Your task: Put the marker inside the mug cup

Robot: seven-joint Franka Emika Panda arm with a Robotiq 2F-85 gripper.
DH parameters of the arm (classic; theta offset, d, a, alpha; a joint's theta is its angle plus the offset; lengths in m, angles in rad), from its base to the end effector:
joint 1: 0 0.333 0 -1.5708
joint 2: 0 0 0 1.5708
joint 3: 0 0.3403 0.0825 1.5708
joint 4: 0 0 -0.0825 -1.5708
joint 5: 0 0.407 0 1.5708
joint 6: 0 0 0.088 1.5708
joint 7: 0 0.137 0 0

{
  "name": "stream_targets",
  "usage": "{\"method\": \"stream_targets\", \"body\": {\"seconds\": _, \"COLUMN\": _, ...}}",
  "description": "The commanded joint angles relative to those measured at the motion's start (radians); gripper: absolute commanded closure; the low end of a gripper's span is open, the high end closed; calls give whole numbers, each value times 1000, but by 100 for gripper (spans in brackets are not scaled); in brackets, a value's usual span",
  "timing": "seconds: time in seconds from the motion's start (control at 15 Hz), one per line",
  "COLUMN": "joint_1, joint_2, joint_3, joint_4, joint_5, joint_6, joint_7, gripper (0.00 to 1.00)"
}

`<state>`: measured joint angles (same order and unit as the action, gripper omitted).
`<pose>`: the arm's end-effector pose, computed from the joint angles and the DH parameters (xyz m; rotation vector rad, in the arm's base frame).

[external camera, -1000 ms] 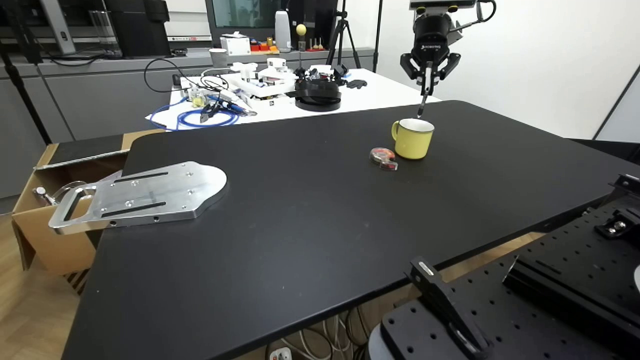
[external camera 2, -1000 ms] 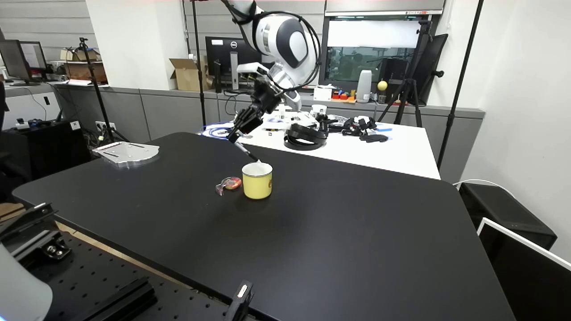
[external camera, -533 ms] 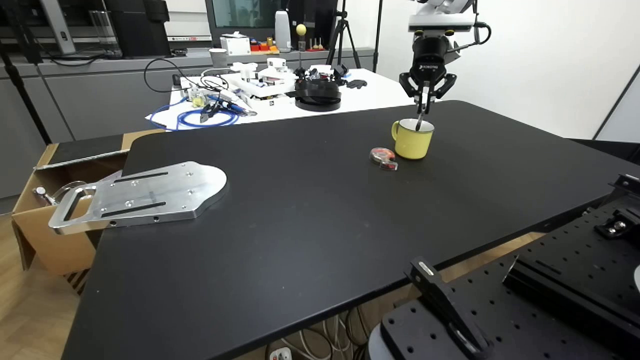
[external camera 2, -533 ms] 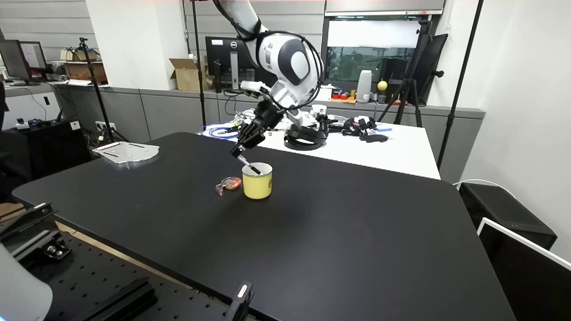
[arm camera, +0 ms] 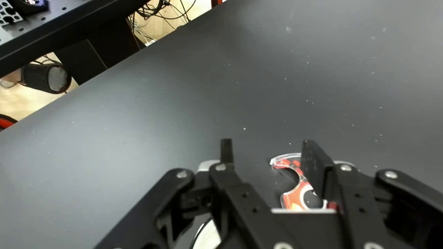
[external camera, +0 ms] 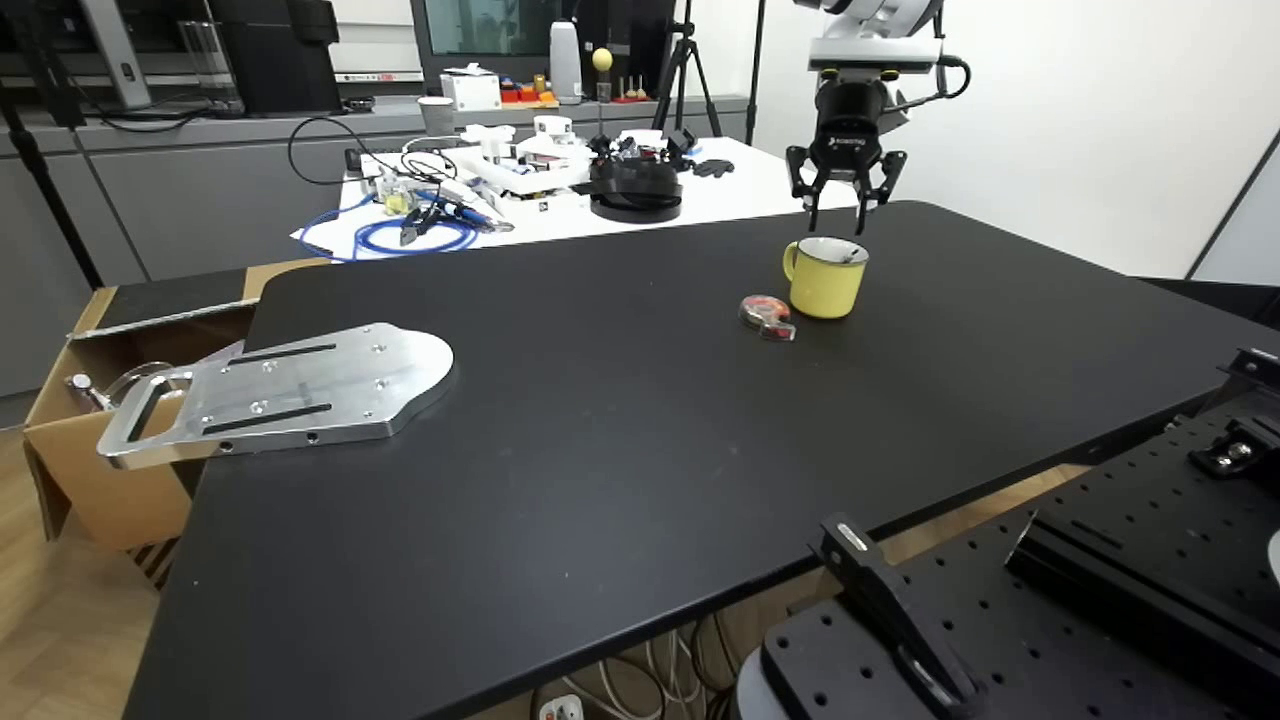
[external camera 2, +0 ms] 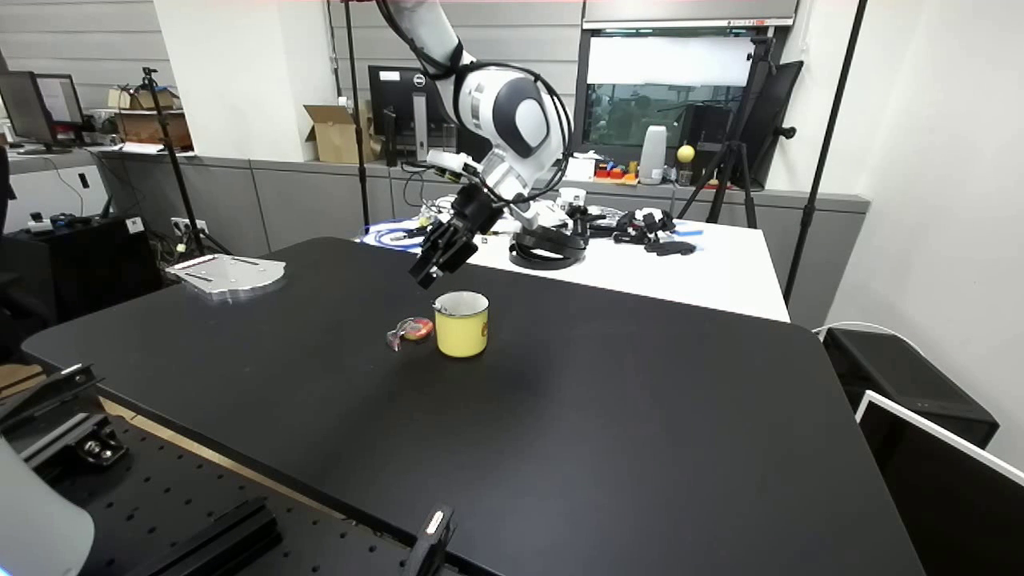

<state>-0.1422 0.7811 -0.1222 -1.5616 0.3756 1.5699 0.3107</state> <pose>0.6135 -0.1086 0.1379 -2.5182 0.9566 1.0829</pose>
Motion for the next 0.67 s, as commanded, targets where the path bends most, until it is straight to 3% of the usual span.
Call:
{"method": "stream_targets", "body": {"seconds": 0.0, "joint_1": -7, "joint_2": -7, "joint_3": 3, "joint_4": 6, "joint_5": -5, "joint_6": 0, "joint_7": -5, "gripper": 15}}
{"method": "stream_targets", "body": {"seconds": 0.07, "joint_1": -7, "joint_2": -6, "joint_3": 2, "joint_4": 4, "joint_5": -8, "joint_6": -2, "joint_7": -5, "gripper": 7}}
{"method": "stream_targets", "body": {"seconds": 0.2, "joint_1": -9, "joint_2": -11, "joint_3": 2, "joint_4": 2, "joint_5": -10, "joint_6": -6, "joint_7": -11, "gripper": 0}}
{"method": "stream_targets", "body": {"seconds": 0.4, "joint_1": 0, "joint_2": -45, "joint_3": -6, "joint_4": -14, "joint_5": -33, "joint_6": 14, "joint_7": -31, "gripper": 0}}
{"method": "stream_targets", "body": {"seconds": 0.6, "joint_1": 26, "joint_2": -120, "joint_3": -16, "joint_4": -60, "joint_5": -99, "joint_6": 127, "joint_7": -71, "gripper": 0}}
